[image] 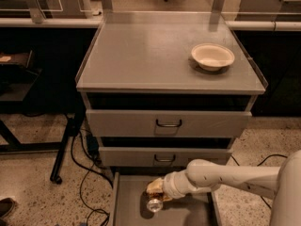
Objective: Place orange can into bottom drawer
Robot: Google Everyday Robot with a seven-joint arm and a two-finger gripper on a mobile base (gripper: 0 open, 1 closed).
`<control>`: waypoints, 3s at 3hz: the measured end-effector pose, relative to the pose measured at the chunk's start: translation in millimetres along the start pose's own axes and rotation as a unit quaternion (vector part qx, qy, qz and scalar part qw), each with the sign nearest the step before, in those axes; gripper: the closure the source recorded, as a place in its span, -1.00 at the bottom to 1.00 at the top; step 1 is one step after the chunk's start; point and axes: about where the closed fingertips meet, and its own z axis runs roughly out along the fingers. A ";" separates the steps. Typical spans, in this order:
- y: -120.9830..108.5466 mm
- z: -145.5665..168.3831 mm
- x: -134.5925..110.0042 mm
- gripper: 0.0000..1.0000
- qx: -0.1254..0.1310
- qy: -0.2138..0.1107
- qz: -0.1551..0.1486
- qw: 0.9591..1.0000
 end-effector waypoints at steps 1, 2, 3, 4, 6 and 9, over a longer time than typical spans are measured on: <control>-33.8 9.7 -28.4 1.00 0.009 -0.013 0.039 0.999; -33.9 9.8 -28.5 1.00 0.009 -0.013 0.039 0.999; -69.5 35.4 -44.2 1.00 0.002 -0.048 0.081 0.996; -115.5 67.5 -62.6 1.00 0.010 -0.072 0.127 0.989; -127.8 86.1 -56.9 1.00 0.016 -0.063 0.144 0.987; -171.0 161.1 -51.0 1.00 0.048 -0.081 0.172 0.981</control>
Offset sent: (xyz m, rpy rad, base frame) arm 0.0143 -0.0196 -0.0265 -0.0133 0.0334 -0.0573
